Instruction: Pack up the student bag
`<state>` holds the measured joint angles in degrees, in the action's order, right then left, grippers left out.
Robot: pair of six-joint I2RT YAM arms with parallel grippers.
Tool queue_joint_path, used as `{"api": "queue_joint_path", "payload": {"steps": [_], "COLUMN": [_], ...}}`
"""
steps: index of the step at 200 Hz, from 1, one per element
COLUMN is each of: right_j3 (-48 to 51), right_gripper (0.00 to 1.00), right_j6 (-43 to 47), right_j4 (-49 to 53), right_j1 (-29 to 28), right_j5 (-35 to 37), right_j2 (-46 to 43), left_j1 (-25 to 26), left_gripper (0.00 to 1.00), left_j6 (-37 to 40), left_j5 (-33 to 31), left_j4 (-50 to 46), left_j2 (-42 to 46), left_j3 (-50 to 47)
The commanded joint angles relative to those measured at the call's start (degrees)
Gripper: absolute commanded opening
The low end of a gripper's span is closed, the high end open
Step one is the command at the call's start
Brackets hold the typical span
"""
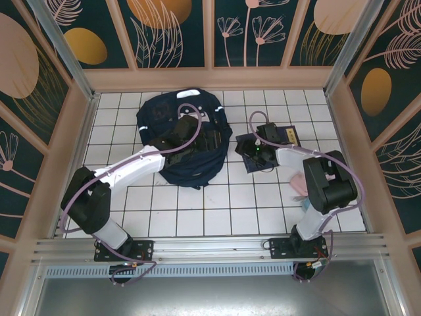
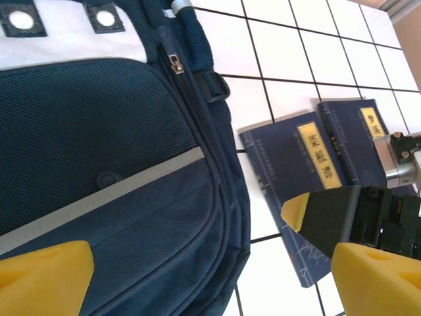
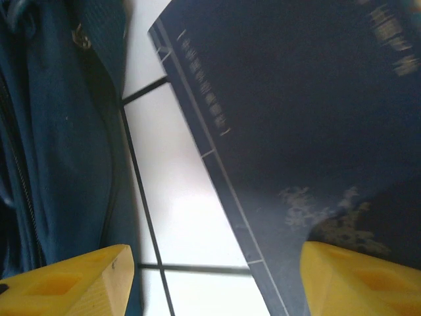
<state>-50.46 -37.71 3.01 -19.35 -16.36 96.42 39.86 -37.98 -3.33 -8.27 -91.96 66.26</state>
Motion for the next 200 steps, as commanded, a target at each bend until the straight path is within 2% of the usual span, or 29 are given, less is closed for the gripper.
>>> {"api": "queue_joint_path", "payload": {"steps": [1, 29, 70, 111, 135, 190, 200], "right_j3": [-1.4, -5.9, -8.5, -8.0, -8.0, -5.9, -4.1], "right_gripper": [0.69, 0.7, 0.69, 0.83, 0.88, 0.84, 0.83], "right_j6": [0.4, 6.9, 10.0, 10.0, 11.3, 12.4, 11.7], "right_j4": [2.8, 8.3, 10.5, 11.3, 11.9, 12.6, 12.5], "right_j1": [1.5, 3.5, 5.5, 6.7, 6.5, 4.2, 3.5], "right_j5": [4.1, 9.8, 9.5, 16.5, 20.1, 17.5, 14.9], "right_j2": [-4.5, -2.1, 4.1, 4.6, 4.7, 4.7, 3.8], "left_j1": [-0.3, -0.1, -0.1, -0.2, -0.2, 0.6, 1.0], "left_gripper": [0.91, 0.89, 0.88, 0.88, 0.88, 0.87, 0.86], "left_j6": [-0.9, -1.6, -2.1, -2.3, -2.9, -4.0, -4.3], "left_j5": [2.9, 4.6, 6.0, 7.1, 7.9, 10.1, 10.5], "left_j4": [1.5, 2.1, 2.6, 2.6, 3.6, 4.6, 4.7], "left_j2": [-1.1, -1.5, -1.7, -1.7, -1.7, -2.6, -2.8], "left_j3": [1.9, 1.7, 1.5, 1.0, 0.4, 1.1, 1.2]}}
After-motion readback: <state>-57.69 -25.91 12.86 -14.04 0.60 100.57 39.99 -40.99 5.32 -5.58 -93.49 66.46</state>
